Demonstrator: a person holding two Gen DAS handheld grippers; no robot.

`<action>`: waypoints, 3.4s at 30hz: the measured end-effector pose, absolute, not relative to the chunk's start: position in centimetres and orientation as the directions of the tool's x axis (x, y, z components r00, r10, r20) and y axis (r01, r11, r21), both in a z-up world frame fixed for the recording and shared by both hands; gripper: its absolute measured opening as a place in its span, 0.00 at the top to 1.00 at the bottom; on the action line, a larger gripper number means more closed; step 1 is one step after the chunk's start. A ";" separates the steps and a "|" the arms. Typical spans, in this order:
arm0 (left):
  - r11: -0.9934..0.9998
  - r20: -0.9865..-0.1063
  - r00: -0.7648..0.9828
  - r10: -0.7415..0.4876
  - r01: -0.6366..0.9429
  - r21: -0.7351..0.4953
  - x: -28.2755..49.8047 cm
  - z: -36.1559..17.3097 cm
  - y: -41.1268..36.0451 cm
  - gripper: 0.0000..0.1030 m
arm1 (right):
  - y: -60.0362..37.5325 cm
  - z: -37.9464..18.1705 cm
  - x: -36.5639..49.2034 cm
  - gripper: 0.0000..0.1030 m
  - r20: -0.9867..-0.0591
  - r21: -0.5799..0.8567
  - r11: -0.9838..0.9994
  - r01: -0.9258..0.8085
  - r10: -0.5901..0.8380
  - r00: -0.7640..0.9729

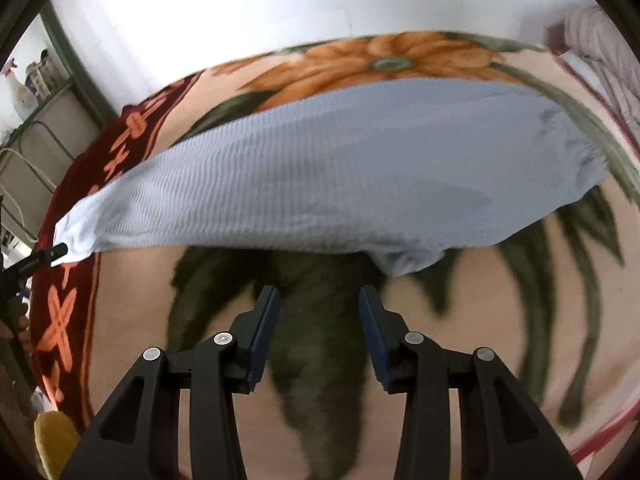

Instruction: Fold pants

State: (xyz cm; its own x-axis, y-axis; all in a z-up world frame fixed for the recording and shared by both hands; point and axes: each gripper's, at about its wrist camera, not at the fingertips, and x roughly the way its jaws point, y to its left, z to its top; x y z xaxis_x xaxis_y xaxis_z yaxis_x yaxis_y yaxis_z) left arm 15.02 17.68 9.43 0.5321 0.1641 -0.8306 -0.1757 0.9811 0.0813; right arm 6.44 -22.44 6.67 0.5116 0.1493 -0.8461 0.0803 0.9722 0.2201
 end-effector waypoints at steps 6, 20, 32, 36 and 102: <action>0.965 -0.805 0.543 0.238 -0.229 0.131 16.7 9.9 22.9 0.32 | -20.2 6.5 6.7 0.59 -0.842 0.185 0.982 0.036 0.140 0.521; 0.959 -0.801 0.556 0.223 -0.271 0.079 20.6 9.1 28.8 0.32 | -17.2 7.1 7.8 0.59 -0.824 0.117 0.993 -0.009 0.102 0.557; 0.975 -0.804 0.577 0.144 -0.222 0.016 23.0 8.2 30.8 0.32 | -16.2 5.9 8.4 0.59 -0.832 0.110 0.994 -0.028 0.107 0.545; 0.979 -0.813 0.571 0.115 -0.203 -0.004 23.6 7.5 30.5 0.68 | -16.0 5.9 8.4 0.59 -0.830 0.104 0.994 -0.032 0.104 0.548; 0.861 -0.669 0.739 0.084 -0.391 -0.325 20.3 11.1 23.5 0.84 | -23.6 7.7 5.6 0.59 -0.759 0.128 0.987 0.095 0.036 0.650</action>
